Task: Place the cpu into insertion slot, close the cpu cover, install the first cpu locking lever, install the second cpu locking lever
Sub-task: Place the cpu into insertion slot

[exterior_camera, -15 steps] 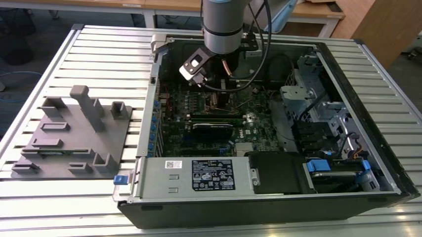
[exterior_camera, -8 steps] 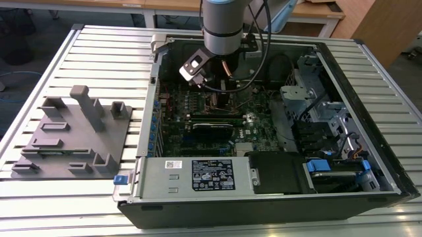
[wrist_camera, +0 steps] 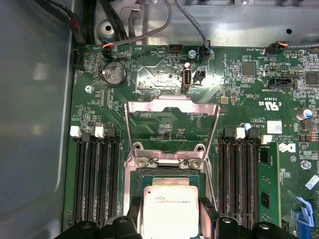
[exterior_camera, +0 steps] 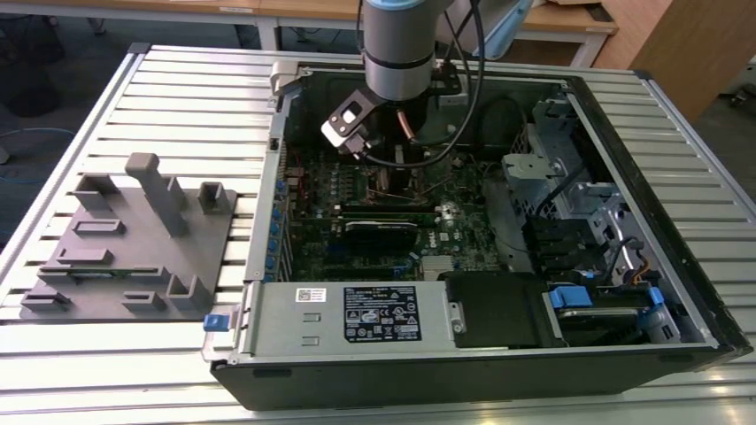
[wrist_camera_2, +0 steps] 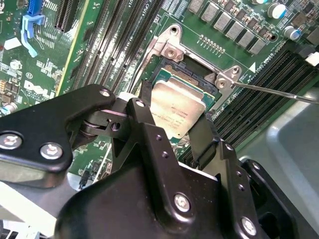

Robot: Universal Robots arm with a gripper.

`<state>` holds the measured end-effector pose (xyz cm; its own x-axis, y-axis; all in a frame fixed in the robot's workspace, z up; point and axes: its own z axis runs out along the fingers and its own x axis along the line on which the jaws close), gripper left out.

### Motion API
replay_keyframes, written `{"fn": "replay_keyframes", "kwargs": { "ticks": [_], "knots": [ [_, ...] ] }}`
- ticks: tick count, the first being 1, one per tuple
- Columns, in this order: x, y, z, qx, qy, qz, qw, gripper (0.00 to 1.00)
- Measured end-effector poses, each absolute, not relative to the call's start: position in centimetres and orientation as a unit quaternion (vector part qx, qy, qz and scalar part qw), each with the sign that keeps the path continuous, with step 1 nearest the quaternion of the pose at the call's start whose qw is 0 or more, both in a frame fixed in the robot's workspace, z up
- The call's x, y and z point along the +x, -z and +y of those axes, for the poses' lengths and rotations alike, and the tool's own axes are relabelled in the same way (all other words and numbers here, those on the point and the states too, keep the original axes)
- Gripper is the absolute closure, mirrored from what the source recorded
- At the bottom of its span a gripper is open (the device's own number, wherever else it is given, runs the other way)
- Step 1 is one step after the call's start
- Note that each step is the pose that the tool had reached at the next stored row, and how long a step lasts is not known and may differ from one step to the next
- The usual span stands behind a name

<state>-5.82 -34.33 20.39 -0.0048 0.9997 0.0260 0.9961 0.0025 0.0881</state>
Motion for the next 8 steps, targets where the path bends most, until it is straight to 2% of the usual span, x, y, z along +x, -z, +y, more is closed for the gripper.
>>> {"fn": "replay_keyframes", "kwargs": {
  "ticks": [8],
  "knots": [
    [-5.86,-20.16,-34.3,0.707,-0.04,0.705,0.023,0.46]
  ]
}}
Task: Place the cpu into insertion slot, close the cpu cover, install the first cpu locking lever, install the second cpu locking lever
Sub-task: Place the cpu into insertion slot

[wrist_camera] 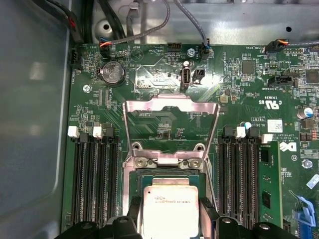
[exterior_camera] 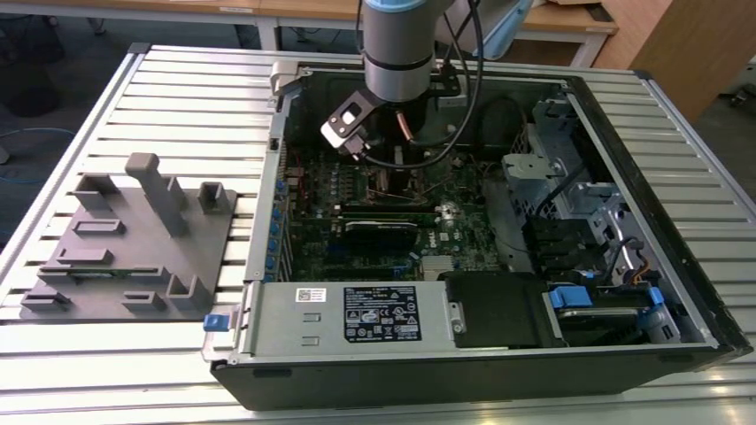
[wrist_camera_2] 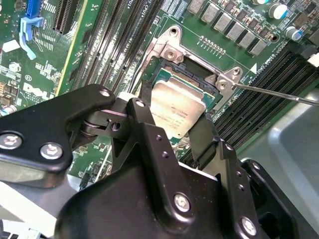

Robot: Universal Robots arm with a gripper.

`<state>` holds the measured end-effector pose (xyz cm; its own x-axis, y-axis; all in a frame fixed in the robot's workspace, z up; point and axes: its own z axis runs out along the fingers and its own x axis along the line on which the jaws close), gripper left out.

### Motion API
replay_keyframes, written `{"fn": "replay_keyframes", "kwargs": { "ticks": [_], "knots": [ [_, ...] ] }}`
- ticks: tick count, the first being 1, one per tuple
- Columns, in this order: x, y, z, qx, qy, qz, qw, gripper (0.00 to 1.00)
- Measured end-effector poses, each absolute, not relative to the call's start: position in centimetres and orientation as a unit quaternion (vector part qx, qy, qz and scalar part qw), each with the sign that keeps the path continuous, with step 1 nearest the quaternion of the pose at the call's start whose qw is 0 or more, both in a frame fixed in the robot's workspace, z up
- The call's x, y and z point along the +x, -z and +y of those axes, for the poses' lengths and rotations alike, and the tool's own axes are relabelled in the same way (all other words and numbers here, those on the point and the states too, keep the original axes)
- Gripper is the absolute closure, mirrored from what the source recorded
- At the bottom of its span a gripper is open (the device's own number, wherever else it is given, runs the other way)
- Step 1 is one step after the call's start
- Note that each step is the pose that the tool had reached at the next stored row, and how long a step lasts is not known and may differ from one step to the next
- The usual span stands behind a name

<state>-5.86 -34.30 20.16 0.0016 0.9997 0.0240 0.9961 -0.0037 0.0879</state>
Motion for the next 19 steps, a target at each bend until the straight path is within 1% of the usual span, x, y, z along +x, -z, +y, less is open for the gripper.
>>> {"fn": "replay_keyframes", "kwargs": {
  "ticks": [19],
  "knots": [
    [-5.92,-19.85,-34.01,0.708,-0.038,0.705,0.024,0.46]
  ]
}}
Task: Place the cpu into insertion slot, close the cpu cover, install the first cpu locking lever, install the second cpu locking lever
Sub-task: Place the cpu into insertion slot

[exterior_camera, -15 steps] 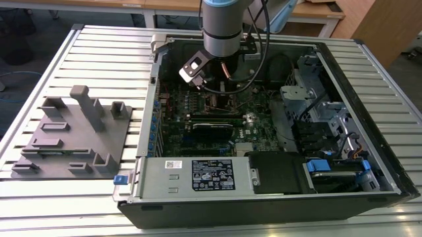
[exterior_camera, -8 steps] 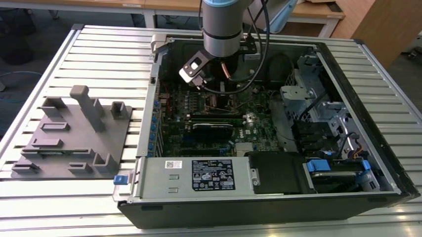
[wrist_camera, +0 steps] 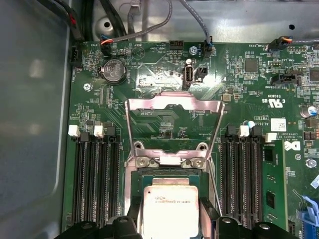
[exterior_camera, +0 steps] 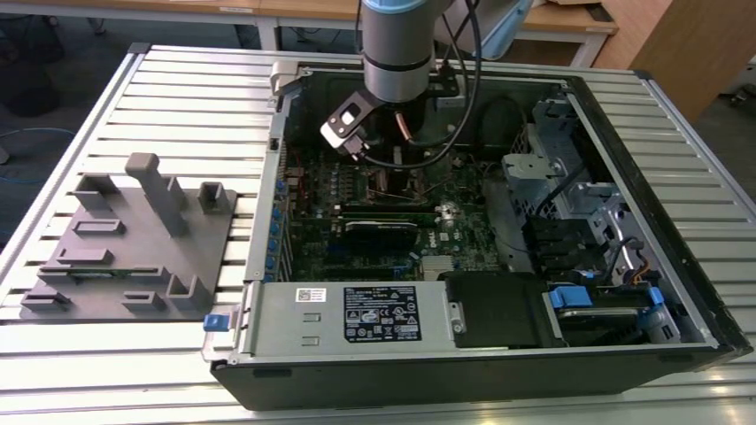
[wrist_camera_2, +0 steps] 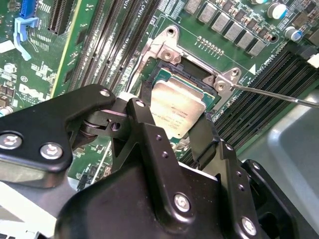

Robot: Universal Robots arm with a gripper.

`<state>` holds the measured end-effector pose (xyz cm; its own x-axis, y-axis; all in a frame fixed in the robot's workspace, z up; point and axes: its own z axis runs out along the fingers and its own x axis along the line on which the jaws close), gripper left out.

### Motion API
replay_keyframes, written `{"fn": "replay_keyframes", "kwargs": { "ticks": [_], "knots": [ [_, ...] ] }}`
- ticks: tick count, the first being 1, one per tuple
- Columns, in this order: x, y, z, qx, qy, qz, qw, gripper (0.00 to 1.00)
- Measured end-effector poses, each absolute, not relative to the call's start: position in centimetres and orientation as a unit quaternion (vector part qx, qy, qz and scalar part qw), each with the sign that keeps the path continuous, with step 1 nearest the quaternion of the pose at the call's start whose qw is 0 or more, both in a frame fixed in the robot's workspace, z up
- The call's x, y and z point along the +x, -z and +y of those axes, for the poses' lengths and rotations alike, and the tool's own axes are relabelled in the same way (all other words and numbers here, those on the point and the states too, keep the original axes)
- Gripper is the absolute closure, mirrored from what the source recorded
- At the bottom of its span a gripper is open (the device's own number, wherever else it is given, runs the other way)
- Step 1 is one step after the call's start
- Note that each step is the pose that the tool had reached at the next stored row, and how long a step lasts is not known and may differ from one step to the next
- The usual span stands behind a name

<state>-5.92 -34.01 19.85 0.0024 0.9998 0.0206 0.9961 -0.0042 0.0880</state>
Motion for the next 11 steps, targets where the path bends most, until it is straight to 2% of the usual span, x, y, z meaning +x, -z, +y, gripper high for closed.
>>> {"fn": "replay_keyframes", "kwargs": {
  "ticks": [11],
  "knots": [
    [-5.93,-19.49,-33.75,0.708,-0.038,0.705,0.024,0.46]
  ]
}}
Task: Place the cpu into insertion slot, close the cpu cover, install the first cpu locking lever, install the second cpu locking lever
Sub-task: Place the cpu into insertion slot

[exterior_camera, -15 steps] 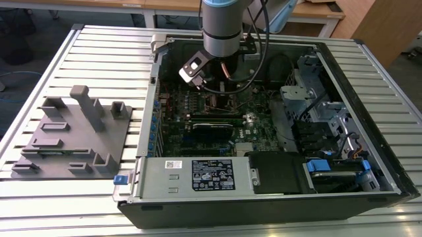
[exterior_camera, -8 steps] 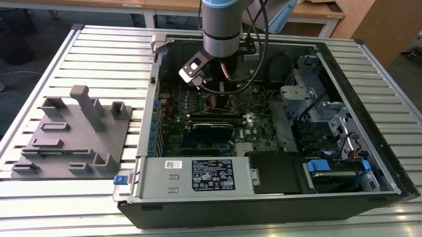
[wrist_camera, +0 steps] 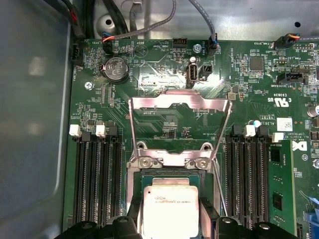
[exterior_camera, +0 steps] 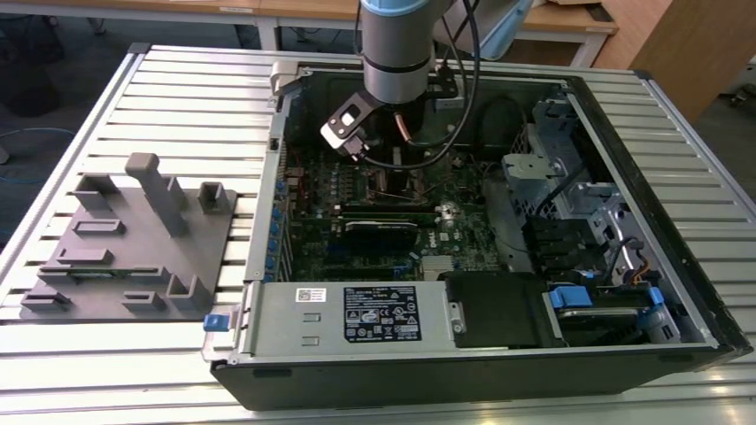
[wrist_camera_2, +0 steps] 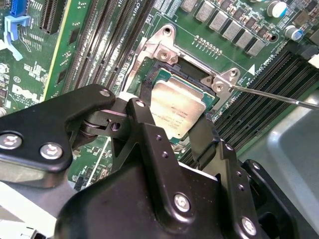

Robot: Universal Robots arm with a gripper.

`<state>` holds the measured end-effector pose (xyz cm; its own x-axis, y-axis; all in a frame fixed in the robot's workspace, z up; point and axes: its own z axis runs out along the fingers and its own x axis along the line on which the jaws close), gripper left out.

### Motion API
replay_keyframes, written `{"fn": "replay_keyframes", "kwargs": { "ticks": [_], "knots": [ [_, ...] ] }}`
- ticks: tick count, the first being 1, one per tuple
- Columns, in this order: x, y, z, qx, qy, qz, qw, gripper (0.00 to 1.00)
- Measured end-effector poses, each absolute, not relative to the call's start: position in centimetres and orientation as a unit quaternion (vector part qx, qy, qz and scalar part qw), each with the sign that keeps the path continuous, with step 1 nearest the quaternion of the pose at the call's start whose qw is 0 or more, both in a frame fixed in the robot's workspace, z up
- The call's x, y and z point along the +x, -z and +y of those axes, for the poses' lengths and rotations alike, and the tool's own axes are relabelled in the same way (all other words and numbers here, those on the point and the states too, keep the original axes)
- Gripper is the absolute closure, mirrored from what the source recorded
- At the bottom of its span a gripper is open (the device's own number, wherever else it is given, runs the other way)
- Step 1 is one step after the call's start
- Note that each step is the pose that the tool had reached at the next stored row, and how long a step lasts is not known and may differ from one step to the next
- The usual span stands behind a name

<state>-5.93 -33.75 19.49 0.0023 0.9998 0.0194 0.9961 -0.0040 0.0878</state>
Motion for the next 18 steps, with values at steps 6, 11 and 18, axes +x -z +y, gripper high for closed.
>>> {"fn": "replay_keyframes", "kwargs": {
  "ticks": [6,11,18],
  "knots": [
    [-5.93,-19.45,-33.74,0.708,-0.034,0.705,0.028,0.46],
    [-5.93,-19.37,-33.73,0.708,-0.034,0.705,0.028,0.46],
    [-5.92,-19.31,-33.71,0.708,-0.034,0.705,0.029,0.46]
  ]
}}
